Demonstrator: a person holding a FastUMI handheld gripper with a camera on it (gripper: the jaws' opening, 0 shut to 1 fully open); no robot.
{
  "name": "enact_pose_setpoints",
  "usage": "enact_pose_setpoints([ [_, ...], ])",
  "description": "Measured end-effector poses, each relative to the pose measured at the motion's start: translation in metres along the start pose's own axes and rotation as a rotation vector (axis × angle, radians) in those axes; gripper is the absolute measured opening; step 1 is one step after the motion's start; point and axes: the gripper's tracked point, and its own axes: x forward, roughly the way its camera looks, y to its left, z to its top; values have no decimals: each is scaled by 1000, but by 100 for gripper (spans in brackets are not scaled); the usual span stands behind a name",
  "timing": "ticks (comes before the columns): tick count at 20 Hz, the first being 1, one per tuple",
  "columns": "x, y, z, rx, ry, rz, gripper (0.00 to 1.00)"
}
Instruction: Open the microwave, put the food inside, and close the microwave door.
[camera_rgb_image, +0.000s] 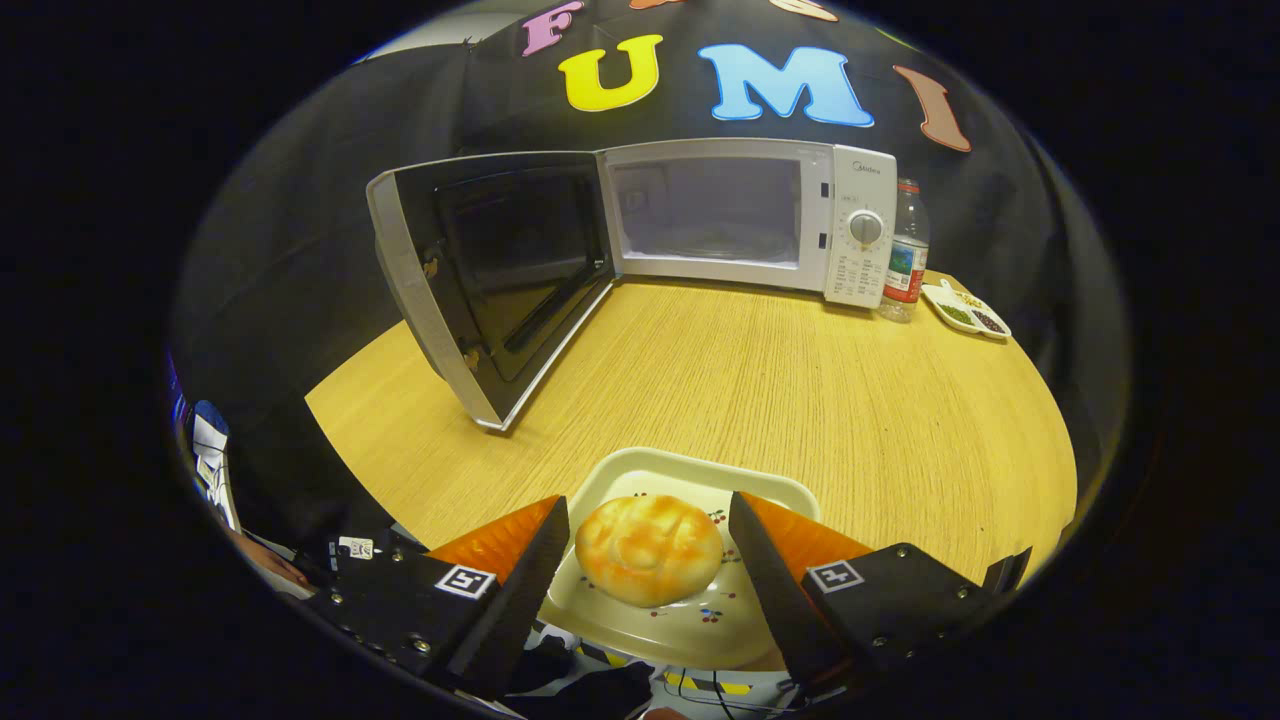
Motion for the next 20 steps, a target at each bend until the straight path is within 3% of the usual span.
enact_pose_setpoints([
  [10,14,-4,-23,6,97,-2,97],
  [15,13,-2,-25,33,118,3,72],
  [16,11,-11,-17,40,84,-44,64],
  [17,12,-9,-18,61,99,-34,57],
  [20,7,-5,8,108,53,-26,57],
])
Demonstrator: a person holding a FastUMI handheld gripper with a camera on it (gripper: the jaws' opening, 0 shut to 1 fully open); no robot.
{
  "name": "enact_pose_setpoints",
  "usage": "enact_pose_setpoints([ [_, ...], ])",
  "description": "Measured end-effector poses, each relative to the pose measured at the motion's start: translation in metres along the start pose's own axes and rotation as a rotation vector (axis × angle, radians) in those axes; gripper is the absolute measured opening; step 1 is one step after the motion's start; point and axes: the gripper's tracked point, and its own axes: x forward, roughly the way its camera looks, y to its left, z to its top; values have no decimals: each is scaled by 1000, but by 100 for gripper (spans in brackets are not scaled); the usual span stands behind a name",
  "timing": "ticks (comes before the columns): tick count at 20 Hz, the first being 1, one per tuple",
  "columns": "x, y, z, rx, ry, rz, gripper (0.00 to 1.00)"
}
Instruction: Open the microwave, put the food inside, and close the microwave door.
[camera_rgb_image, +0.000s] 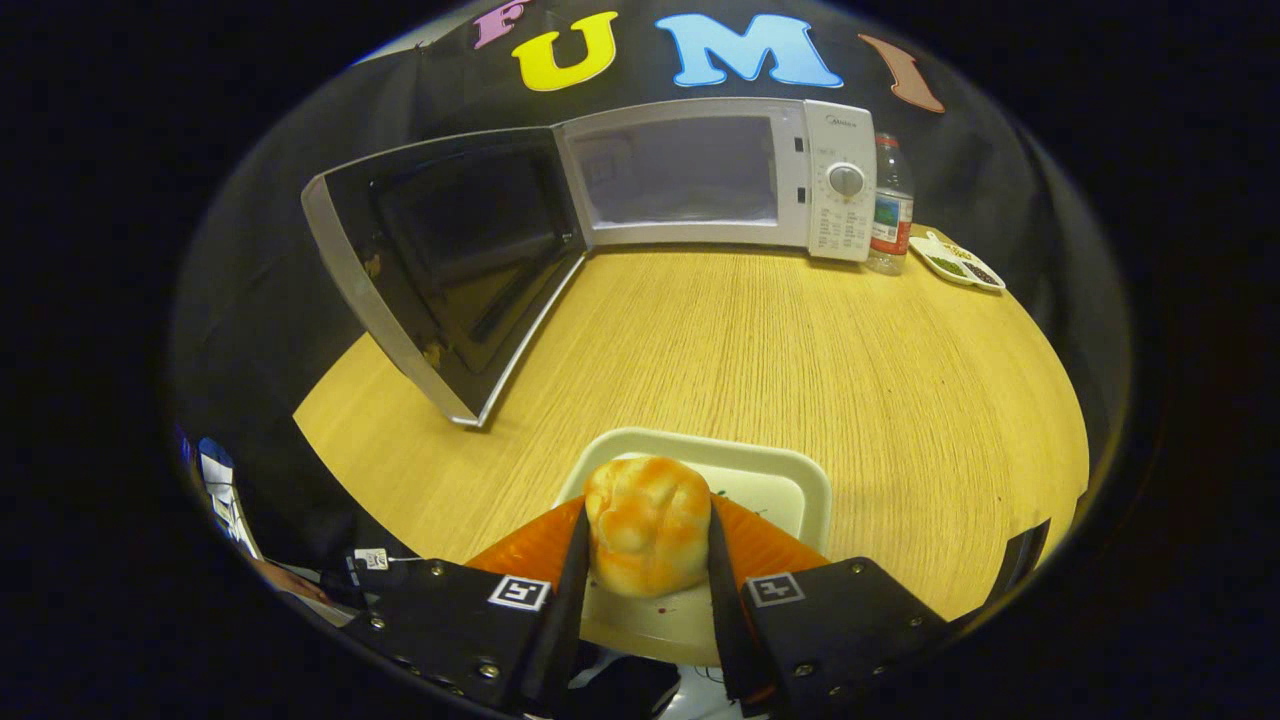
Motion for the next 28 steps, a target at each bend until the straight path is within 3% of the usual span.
enact_pose_setpoints([
  [14,23,18,199,0,-343,3,56],
  [21,70,19,264,40,-459,-26,57],
  [28,135,1,305,160,-563,-75,57],
])
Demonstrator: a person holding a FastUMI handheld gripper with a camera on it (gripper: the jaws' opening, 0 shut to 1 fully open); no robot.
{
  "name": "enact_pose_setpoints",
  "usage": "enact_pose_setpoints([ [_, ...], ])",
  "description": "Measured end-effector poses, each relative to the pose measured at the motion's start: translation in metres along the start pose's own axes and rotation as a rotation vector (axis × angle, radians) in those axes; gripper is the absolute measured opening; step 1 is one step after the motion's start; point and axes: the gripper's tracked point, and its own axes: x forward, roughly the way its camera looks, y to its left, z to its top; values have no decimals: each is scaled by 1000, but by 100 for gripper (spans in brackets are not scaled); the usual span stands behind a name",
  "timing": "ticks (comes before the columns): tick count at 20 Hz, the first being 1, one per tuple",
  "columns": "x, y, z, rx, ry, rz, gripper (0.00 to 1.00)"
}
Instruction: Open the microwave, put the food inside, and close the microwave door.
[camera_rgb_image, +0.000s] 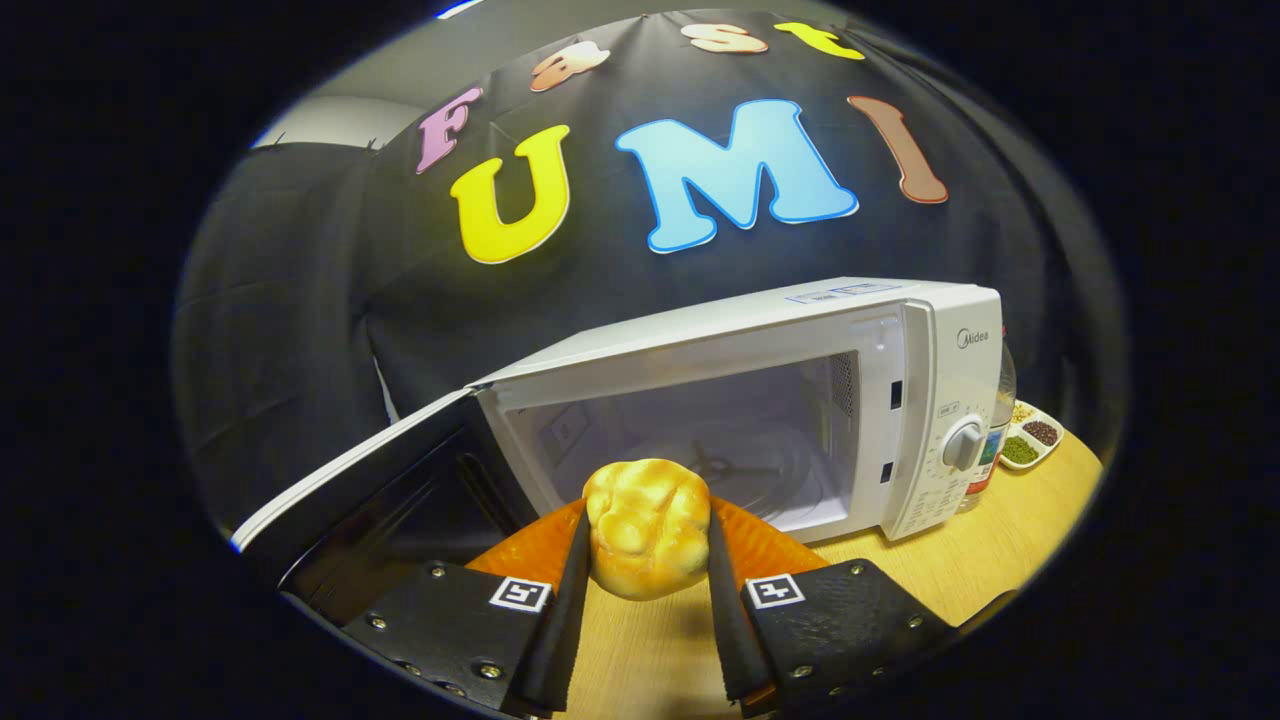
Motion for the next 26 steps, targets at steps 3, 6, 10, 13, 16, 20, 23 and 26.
enact_pose_setpoints([
  [3,32,-7,-3,65,-39,-35,58],
  [6,61,-15,-4,121,-80,-69,58],
  [10,97,-28,-13,202,-114,-121,62],
  [13,114,-36,-24,226,-117,-173,62],
  [16,129,-48,-36,234,-91,-219,67],
  [20,132,-53,-41,239,-62,-230,82],
  [23,123,-59,-31,161,-81,-270,98],
  [26,108,-57,-24,113,-64,-256,98],
])
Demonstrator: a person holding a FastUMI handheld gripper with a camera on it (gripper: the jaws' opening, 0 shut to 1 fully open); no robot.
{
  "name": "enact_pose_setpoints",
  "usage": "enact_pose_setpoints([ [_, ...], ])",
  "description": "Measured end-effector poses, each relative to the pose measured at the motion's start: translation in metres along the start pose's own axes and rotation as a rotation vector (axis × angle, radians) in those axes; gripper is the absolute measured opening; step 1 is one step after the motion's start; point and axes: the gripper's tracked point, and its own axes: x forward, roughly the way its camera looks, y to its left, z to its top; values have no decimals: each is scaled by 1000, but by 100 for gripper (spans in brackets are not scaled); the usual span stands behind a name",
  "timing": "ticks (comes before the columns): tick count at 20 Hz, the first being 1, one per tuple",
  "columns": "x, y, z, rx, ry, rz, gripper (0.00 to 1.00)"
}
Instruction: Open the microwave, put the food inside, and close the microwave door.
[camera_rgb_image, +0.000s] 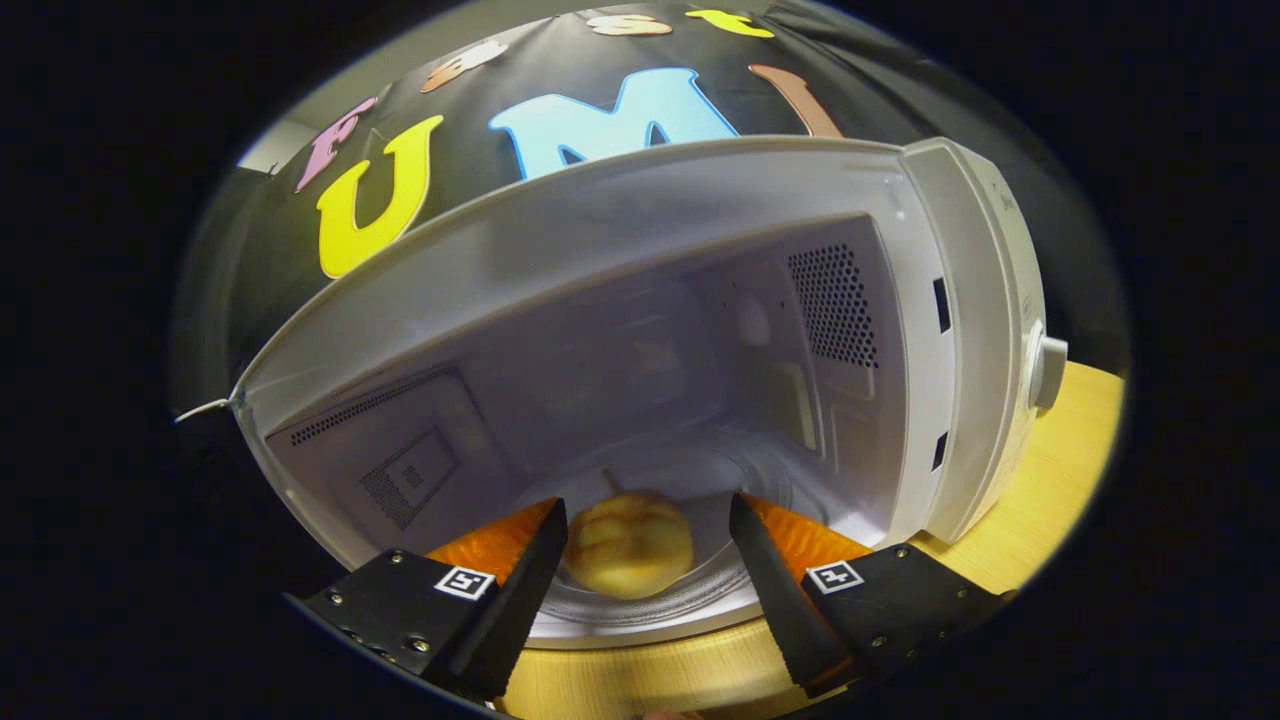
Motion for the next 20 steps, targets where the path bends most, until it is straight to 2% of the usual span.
enact_pose_setpoints([
  [2,-22,6,-2,-38,33,28,98],
  [6,-84,23,16,-137,8,110,98],
  [11,-164,40,57,-145,-18,197,98],
  [20,-279,51,109,-259,-49,337,98],
])
